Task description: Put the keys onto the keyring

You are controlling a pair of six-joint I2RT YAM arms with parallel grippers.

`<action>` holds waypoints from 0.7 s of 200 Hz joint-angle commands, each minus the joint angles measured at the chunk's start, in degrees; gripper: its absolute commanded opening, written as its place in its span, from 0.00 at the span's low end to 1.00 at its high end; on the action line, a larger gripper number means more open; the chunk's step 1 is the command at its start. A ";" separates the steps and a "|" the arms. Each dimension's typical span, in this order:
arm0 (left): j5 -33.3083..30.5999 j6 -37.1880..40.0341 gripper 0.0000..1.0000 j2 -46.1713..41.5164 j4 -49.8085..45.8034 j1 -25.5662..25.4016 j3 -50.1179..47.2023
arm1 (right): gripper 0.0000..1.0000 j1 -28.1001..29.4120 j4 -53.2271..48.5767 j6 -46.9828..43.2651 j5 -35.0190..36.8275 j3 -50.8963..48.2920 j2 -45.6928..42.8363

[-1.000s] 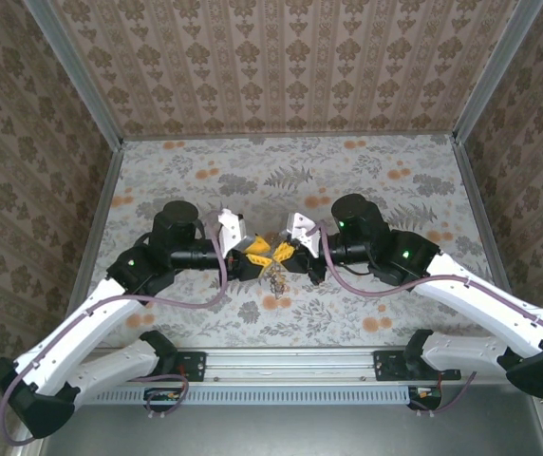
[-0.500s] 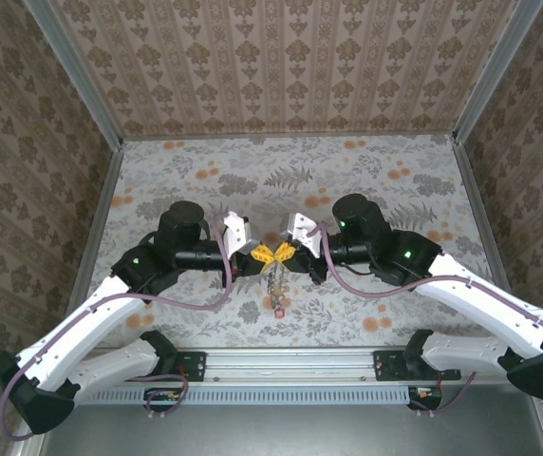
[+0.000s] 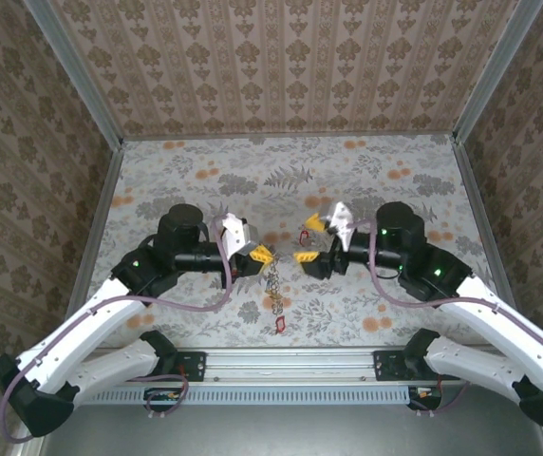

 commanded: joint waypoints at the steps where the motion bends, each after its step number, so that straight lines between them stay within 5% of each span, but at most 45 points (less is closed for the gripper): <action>1: 0.61 -0.17 0.00 -1.84 3.56 0.61 -0.46 | 0.77 -6.62 4.18 9.19 0.92 -2.09 0.16; 62: 1.59 -1.67 0.00 -4.59 6.61 1.25 -2.97 | 0.87 -12.25 -1.04 13.21 5.71 0.57 13.75; 140: 1.93 -1.42 0.00 -5.19 7.78 2.06 -4.08 | 0.86 -13.15 -0.39 13.11 6.35 -1.00 21.83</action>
